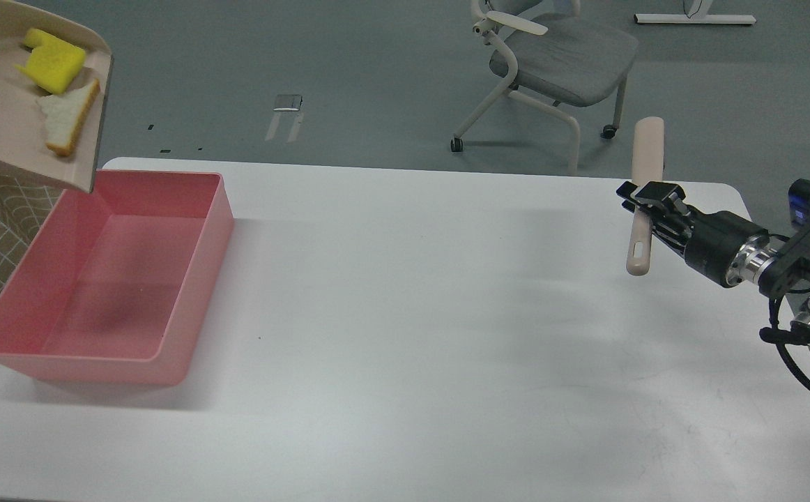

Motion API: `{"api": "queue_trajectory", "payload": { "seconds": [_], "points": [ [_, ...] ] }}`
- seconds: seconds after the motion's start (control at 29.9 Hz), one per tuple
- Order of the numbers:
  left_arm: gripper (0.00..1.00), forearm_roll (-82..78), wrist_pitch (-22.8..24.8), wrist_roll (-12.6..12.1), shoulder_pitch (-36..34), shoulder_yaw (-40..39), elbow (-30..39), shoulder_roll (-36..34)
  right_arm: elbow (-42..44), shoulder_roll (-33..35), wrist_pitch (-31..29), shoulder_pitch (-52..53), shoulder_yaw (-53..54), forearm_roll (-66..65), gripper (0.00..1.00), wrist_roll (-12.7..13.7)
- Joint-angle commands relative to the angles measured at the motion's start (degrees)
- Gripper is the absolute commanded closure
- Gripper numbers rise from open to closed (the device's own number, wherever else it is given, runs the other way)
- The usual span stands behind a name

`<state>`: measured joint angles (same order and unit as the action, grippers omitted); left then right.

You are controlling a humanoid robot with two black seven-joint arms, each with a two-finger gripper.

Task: Sweep and dump garbage into bin
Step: 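Tip the dustpan further so the sponge and stick slide into the bin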

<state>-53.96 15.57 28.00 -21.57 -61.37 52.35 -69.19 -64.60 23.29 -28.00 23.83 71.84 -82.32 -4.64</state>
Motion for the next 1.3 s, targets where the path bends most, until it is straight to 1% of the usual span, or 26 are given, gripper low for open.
{"api": "queue_trajectory", "payload": {
  "seconds": [0.0, 0.13, 0.27, 0.43, 0.64, 0.94, 1.27],
  "points": [
    [1.00, 0.2, 0.1, 0.0, 1.8, 0.1, -0.1, 0.0, 0.2, 0.0, 0.0, 0.4, 0.0, 0.0, 0.72, 0.0],
    [1.00, 0.5, 0.2, 0.0, 3.0, 0.0, -0.3, 0.0, 0.7, 0.0, 0.0, 0.4, -0.1, 0.1, 0.72, 0.0],
    [1.00, 3.1, 0.2, 0.0, 5.9, 0.0, -0.7, -0.4, 0.8, 0.0, 0.0, 0.4, -0.1, 0.0, 0.72, 0.0],
    [1.00, 4.6, 0.2, 0.0, 7.1, 0.0, -1.6, -0.6, 1.5, 0.1, 0.0, 0.9, -1.0, -0.1, 0.72, 0.0],
    [1.00, 4.9, 0.2, 0.0, 7.3, -0.1, -2.7, -0.9, 1.7, 0.0, 0.0, 1.7, -1.2, 0.0, 0.72, 0.0],
    [1.00, 4.8, 0.2, 0.0, 7.3, -0.2, -0.8, -1.6, 2.4, 0.1, 0.0, 1.9, -1.3, 0.0, 0.72, 0.0],
    [1.00, 4.8, 0.2, 0.0, 7.3, -0.1, -0.1, -1.6, 2.5, 0.1, 0.0, 1.7, -1.3, -0.1, 0.72, 0.0]
  ]
}}
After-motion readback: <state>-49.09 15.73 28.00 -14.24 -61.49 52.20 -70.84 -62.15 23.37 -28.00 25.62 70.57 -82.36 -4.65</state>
